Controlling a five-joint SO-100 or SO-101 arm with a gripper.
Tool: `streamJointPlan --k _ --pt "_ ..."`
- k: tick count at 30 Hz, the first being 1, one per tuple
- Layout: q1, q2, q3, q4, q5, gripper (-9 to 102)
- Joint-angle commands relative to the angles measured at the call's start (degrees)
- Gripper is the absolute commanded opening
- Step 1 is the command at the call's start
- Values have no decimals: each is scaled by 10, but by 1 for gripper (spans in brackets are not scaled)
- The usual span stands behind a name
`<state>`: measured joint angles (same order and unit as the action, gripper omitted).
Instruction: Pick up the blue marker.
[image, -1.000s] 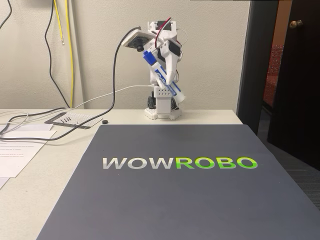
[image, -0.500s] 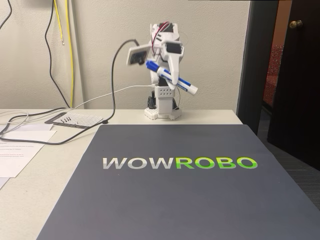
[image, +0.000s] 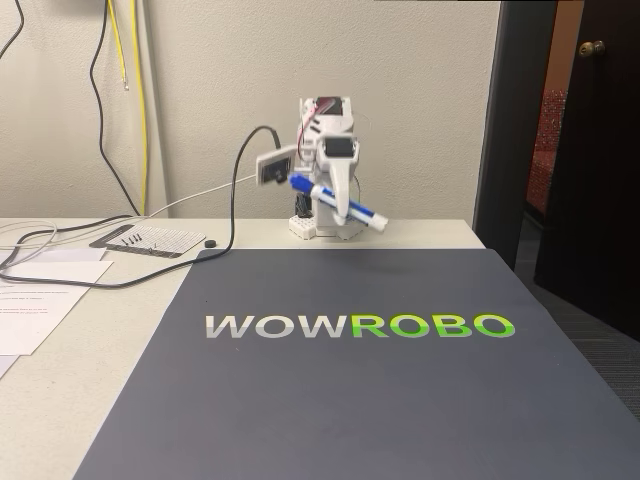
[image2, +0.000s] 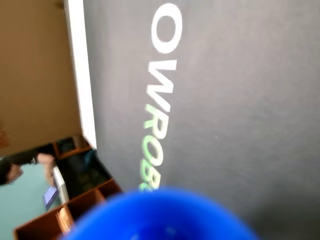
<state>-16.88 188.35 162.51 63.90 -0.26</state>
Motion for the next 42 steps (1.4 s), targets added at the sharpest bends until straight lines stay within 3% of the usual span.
streamJointPlan --k 1,23,42 --pt "7 35 13 -11 18 0" --pt "14 35 7 -40 23 0" --pt "3 35 -23 -168 45 0"
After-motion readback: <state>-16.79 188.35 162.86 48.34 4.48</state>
